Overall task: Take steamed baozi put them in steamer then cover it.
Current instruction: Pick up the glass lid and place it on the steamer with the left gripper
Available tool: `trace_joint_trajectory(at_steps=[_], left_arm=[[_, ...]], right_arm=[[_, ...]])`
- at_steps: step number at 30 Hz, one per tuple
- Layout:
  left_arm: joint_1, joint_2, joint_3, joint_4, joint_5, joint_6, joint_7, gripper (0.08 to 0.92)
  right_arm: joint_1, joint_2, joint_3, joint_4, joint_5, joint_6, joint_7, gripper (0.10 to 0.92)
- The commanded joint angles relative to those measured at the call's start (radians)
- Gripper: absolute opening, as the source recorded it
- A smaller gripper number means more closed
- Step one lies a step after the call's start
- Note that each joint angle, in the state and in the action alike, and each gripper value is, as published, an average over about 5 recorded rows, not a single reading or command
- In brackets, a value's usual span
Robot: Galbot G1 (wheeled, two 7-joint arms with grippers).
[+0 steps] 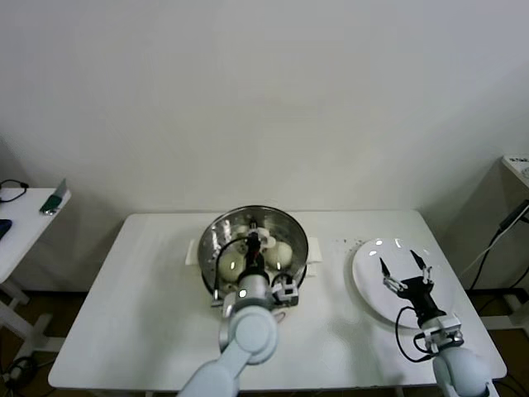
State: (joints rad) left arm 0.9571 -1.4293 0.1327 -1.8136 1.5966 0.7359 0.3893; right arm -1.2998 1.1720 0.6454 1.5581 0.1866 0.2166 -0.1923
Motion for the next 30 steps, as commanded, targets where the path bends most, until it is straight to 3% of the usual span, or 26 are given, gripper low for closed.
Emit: trace_joint_trajectory(at_steps=[1,17,23,26,30], left_arm=[[0.003,0.035,0.002,-0.056,-0.038,0.049,0.000,0.268],[0.106,0.221,-0.016,-0.294,-0.176,0.049,0.002,0.743],[0.144,0.306,-0.040,-0.387,-0.293,0.049,-0.025,0.820],[0.184,0.355,-0.077,-0.407,-0.387,0.023,-0.145,0.822],[0.283,0.388,-0.196,-0.410,-0.615,-0.111,-0.399,0.823]], right_arm=[[0.001,0.000,0.001,-0.001,0.001,0.000,-0.001,0.823],[0.000,-0.002,0.002,0.026,-0.004,-0.083,0.006,0.823],[0.001,-0.009,0.002,0.034,-0.023,-0.110,0.005,0.823],[-0.002,-0.011,0.002,0.039,-0.018,-0.113,0.001,0.823],[-0.009,-0.009,0.004,0.050,0.005,-0.120,0.001,0.823]])
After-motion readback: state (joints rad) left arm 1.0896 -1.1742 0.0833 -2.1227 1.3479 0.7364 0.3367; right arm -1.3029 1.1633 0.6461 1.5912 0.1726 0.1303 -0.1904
